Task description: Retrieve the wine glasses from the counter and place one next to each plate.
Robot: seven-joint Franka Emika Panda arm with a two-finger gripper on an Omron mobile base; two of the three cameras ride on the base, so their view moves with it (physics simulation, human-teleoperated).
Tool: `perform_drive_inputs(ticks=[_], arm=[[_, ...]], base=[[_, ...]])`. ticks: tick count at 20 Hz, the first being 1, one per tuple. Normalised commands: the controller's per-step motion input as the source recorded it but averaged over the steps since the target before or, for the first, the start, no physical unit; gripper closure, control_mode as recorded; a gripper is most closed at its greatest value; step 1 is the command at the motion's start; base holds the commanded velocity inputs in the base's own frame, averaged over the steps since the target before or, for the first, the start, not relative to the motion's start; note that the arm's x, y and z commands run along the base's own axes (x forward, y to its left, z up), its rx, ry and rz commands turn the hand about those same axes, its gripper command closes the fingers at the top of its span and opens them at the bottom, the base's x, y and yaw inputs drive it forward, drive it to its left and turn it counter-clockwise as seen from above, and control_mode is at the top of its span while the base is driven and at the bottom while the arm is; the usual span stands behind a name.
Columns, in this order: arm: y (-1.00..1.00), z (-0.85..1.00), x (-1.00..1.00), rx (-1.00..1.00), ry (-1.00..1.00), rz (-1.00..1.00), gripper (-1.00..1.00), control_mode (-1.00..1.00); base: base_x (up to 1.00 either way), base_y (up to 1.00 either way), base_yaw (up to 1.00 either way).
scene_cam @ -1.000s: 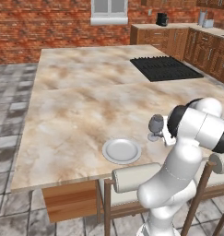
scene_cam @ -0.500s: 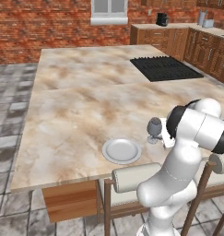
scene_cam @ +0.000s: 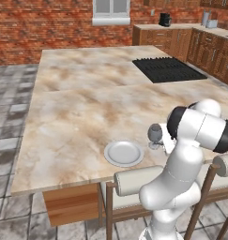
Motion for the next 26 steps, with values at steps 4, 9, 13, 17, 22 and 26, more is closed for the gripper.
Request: perform_drive_inputs(ticks=[4,9,13,17,22,26], arm=[[0.0,-0.22,0.11,-0.02,0.0,0.0,1.0,-1.0],[0.0,-0.28,0.11,-0.02,0.0,0.0,1.0,-1.0],[0.0,-0.33,0.09,-0.01,0.0,0.0,1.0,-1.0],[0.0,-0.31,0.16,-0.03,0.0,0.0,1.0,-1.0],[0.0,-0.25,0.22,-0.03,0.0,0.0,1.0,-1.0],[-0.02,-0.12,0.3,0.0,-0.01,0.0,1.0,-1.0]], base=[[0.0,0.0,0.0],[0.0,0.0,0.0],[0.0,0.0,0.0],[0.0,0.0,0.0],[0.0,0.0,0.0],[0.0,0.0,0.0]])
